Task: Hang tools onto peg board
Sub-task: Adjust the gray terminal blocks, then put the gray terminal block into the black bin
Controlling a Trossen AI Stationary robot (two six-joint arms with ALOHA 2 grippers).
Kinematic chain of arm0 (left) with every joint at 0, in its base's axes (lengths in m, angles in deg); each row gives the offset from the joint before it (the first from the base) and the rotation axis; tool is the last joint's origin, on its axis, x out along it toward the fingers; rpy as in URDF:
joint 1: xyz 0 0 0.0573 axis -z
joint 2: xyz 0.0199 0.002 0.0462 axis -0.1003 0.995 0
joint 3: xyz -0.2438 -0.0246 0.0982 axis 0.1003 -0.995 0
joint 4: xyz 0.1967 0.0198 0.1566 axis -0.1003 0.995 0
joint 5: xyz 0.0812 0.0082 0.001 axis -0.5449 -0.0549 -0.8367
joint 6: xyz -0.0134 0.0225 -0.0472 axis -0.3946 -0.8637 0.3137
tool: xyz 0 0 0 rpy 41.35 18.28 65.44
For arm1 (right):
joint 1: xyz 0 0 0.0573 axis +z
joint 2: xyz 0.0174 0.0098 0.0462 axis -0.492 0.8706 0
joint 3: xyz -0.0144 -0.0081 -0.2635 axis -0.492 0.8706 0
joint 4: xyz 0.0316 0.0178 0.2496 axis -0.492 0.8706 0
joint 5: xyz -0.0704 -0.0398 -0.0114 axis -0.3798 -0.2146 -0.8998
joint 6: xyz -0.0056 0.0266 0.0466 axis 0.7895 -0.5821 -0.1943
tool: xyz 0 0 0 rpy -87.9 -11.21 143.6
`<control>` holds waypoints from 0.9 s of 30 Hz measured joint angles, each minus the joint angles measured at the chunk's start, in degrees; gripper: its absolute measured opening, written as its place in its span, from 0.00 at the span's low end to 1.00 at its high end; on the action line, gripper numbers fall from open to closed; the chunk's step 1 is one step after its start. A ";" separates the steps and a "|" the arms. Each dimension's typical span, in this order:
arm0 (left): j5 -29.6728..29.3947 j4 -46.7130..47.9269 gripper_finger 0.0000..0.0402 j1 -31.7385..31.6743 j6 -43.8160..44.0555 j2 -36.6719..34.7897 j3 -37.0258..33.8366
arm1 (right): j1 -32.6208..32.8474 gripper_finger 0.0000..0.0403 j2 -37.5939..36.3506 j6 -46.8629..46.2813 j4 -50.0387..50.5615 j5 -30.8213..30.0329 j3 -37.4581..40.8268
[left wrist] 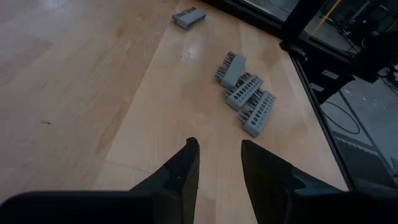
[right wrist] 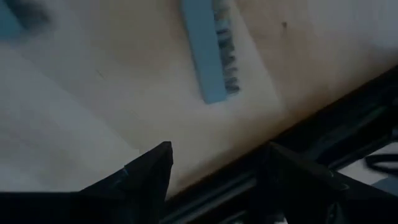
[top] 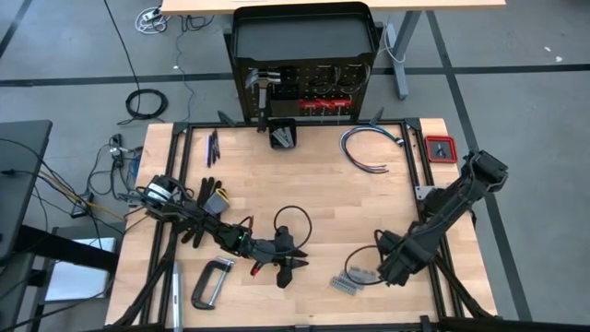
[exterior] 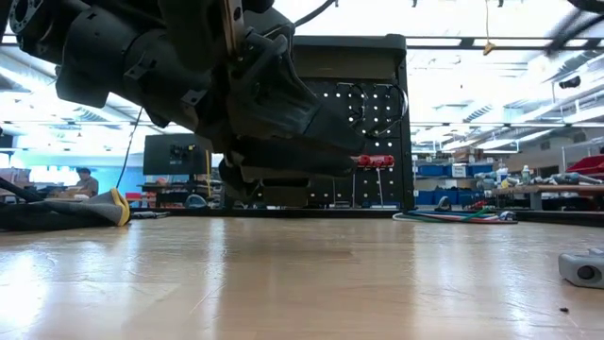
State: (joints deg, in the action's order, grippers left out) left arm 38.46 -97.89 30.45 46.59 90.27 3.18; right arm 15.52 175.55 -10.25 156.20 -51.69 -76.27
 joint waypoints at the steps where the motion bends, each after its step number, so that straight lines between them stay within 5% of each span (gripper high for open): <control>1: 0.01 -0.10 0.31 0.00 0.45 0.00 0.00 | 0.31 0.66 0.00 2.16 -0.19 0.01 0.83; 8: 0.70 -0.28 0.31 0.04 1.28 0.00 0.00 | -2.71 0.61 0.00 17.25 -8.38 4.03 9.40; 17: 0.77 -0.02 0.31 -0.09 -0.25 0.00 0.02 | -18.75 0.50 0.38 30.14 -20.76 8.30 15.64; 27: 0.79 2.00 0.31 -0.70 -0.27 0.00 0.09 | -31.23 0.50 0.71 40.96 -24.47 -13.64 2.60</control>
State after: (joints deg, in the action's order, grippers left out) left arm 39.24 -95.89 29.74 46.32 90.27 3.27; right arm -15.71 176.26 30.71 131.74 -65.32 -73.66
